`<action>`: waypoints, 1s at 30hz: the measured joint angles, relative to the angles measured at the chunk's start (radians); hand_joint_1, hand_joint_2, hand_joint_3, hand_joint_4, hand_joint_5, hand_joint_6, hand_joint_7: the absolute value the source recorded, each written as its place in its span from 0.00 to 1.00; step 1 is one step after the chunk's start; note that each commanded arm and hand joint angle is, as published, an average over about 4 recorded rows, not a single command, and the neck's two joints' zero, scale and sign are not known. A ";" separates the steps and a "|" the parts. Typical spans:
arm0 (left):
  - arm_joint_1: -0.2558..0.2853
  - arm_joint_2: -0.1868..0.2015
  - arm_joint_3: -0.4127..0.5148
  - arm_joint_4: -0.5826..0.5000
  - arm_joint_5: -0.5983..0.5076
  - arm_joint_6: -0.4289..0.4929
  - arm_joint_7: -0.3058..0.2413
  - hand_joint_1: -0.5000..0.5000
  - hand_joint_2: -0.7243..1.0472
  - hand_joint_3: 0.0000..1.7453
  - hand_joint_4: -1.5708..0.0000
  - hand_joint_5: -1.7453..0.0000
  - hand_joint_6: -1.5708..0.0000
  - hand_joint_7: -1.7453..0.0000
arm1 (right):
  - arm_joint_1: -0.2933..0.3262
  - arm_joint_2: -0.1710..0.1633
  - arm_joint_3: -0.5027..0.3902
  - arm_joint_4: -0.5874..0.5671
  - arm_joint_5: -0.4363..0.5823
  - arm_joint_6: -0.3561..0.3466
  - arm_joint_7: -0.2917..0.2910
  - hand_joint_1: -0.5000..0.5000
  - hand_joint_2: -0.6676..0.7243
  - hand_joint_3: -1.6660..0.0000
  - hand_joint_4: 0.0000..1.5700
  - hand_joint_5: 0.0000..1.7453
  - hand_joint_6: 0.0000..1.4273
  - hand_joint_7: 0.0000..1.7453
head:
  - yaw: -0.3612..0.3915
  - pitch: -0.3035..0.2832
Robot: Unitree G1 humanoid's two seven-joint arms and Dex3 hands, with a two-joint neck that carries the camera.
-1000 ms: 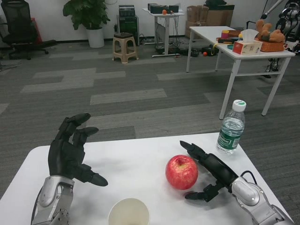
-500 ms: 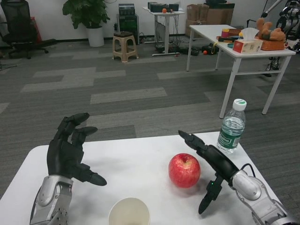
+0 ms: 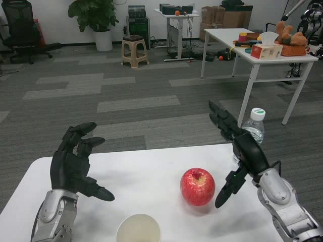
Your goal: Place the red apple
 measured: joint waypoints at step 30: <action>0.015 0.006 0.123 -0.171 0.073 -0.015 -0.001 0.04 0.20 0.05 1.00 0.12 0.80 0.44 | 0.003 0.000 -0.024 -0.252 0.127 -0.068 -0.159 0.00 0.62 0.95 0.20 0.00 0.00 0.08 | 0.010 0.033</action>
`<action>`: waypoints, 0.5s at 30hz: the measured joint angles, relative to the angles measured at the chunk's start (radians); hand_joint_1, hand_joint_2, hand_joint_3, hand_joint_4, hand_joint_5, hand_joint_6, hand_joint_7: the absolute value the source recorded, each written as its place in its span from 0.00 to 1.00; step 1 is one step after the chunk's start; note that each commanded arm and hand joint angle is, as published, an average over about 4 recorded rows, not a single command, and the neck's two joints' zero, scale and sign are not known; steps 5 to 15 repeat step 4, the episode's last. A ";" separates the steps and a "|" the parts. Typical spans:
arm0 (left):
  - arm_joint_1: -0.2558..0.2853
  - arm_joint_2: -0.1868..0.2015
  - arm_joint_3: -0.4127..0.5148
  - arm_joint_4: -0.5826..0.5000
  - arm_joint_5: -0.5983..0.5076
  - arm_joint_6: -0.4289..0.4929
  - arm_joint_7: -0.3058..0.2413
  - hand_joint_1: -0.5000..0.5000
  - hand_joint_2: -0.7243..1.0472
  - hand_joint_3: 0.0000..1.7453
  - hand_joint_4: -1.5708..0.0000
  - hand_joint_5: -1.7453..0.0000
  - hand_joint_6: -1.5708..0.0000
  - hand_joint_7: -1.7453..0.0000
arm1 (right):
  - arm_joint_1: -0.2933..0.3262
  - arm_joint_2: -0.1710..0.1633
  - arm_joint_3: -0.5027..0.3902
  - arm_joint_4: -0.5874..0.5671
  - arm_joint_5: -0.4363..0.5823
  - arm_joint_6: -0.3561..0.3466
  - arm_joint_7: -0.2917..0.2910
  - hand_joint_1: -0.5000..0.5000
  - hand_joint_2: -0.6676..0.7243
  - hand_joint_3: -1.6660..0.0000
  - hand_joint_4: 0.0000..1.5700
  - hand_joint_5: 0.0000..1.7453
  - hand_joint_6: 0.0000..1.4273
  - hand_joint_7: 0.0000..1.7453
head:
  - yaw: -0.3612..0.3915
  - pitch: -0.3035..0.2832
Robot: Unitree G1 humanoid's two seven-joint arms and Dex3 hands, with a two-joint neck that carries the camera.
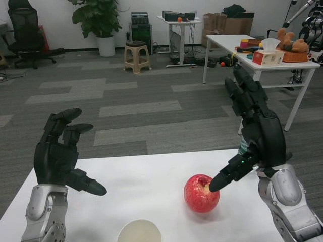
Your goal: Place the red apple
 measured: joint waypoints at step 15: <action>0.000 0.000 0.002 0.000 0.001 0.000 0.000 0.04 0.20 0.03 1.00 0.12 0.80 0.44 | 0.000 0.000 0.000 -0.001 0.000 0.000 0.005 0.00 0.61 0.95 0.25 0.00 0.00 0.08 | 0.000 0.000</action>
